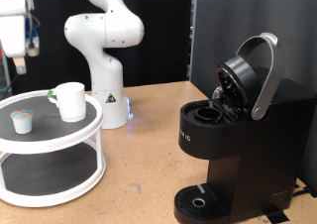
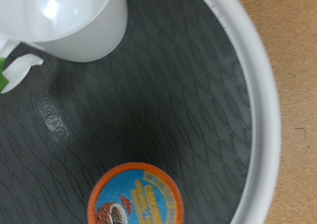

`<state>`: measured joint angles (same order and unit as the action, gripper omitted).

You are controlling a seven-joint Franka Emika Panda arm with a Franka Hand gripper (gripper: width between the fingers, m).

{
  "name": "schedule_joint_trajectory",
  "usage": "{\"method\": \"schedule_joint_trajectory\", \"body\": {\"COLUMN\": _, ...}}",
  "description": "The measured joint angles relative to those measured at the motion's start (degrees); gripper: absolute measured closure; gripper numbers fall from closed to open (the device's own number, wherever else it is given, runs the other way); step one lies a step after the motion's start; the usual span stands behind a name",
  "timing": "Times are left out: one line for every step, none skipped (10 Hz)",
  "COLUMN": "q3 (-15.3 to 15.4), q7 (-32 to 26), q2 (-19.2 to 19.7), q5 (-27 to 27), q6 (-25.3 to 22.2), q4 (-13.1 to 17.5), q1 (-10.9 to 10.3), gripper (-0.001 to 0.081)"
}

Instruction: Make a cup of coffee with the keurig machine

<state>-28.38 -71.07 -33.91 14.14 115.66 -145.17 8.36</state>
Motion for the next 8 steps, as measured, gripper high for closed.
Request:
{"method": "schedule_joint_trajectory", "body": {"q3": -0.2, "q7": -0.2, "q2": 0.3, "q5": 0.8, "q6": 1.3, "q4": -1.4, "q1": 0.0, "gripper": 0.0001}}
{"method": "schedule_joint_trajectory", "body": {"q3": -0.5, "q7": -0.3, "q2": 0.7, "q5": 1.6, "q6": 3.1, "q4": -2.7, "q1": 0.0, "gripper": 0.0001}}
{"method": "schedule_joint_trajectory", "body": {"q3": -0.9, "q7": -0.3, "q2": 1.2, "q5": 2.0, "q6": 5.2, "q4": -4.0, "q1": 0.0, "gripper": 0.0001}}
{"method": "schedule_joint_trajectory", "body": {"q3": -1.4, "q7": -0.3, "q2": 1.7, "q5": 2.2, "q6": 7.1, "q4": -5.0, "q1": 0.0, "gripper": 0.0001}}
{"method": "schedule_joint_trajectory", "body": {"q3": -1.8, "q7": -0.5, "q2": 2.2, "q5": 2.2, "q6": 8.7, "q4": -5.6, "q1": 0.0, "gripper": 0.0001}}
{"method": "schedule_joint_trajectory", "body": {"q3": -2.3, "q7": -1.0, "q2": 2.8, "q5": 2.3, "q6": 10.1, "q4": -6.1, "q1": 0.0, "gripper": 0.0001}}
{"method": "schedule_joint_trajectory", "body": {"q3": -3.0, "q7": -1.9, "q2": 3.3, "q5": 2.4, "q6": 11.6, "q4": -6.5, "q1": 0.0, "gripper": 0.0001}}
{"method": "schedule_joint_trajectory", "body": {"q3": -3.6, "q7": -2.5, "q2": 4.0, "q5": 2.6, "q6": 13.5, "q4": -6.9, "q1": 0.0, "gripper": 0.0001}}
